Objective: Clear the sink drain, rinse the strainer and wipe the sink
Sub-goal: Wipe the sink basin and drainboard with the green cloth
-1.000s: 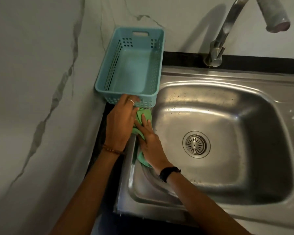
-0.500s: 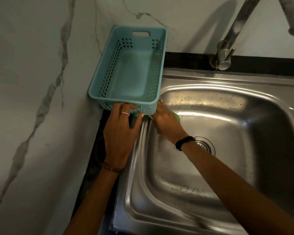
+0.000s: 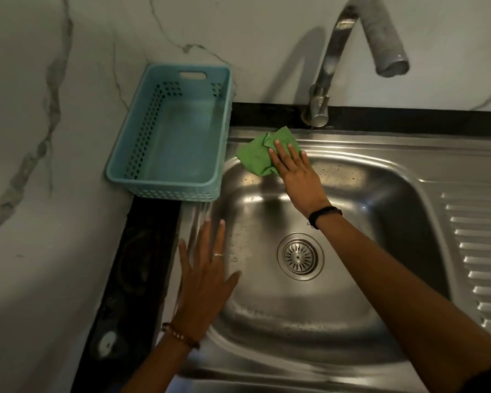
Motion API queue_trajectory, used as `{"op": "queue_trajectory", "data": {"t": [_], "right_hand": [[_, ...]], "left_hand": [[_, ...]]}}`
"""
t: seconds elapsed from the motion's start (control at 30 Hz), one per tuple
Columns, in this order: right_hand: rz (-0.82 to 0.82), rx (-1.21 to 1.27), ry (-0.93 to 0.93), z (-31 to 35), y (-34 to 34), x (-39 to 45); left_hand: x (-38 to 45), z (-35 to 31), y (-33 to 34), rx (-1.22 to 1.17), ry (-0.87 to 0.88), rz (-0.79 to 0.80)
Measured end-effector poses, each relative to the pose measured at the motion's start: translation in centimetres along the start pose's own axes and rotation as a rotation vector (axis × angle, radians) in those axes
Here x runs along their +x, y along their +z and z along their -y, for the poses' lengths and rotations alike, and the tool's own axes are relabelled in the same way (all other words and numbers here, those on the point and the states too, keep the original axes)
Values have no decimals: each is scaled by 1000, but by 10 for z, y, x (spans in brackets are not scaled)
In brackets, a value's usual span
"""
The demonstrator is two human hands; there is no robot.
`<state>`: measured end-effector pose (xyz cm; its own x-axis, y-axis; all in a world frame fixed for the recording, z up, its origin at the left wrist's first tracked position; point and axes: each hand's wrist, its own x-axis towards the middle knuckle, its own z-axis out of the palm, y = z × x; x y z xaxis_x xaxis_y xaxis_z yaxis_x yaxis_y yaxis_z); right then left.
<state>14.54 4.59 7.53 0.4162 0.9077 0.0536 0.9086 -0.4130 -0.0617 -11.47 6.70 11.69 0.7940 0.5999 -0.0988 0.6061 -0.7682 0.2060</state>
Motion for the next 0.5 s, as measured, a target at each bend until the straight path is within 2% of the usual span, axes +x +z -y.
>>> {"op": "queue_trajectory", "data": {"t": [0.07,0.17,0.33,0.4,0.5], "right_hand": [[6,-35,39,-17,-2,-12],[21,-71,142,-47,-7,-35],[75,-108,427,-111,-24,-93],[127,-135,476,-126,-30,-121],[173,-173,510,-122,-34,-154]], "left_hand": [[-8,-7,8,79,39,69],[-16,-4,22,27,40,238],[-20,1,32,-44,100,612],[-21,3,23,-76,148,756],[-22,7,13,-104,183,837]]}}
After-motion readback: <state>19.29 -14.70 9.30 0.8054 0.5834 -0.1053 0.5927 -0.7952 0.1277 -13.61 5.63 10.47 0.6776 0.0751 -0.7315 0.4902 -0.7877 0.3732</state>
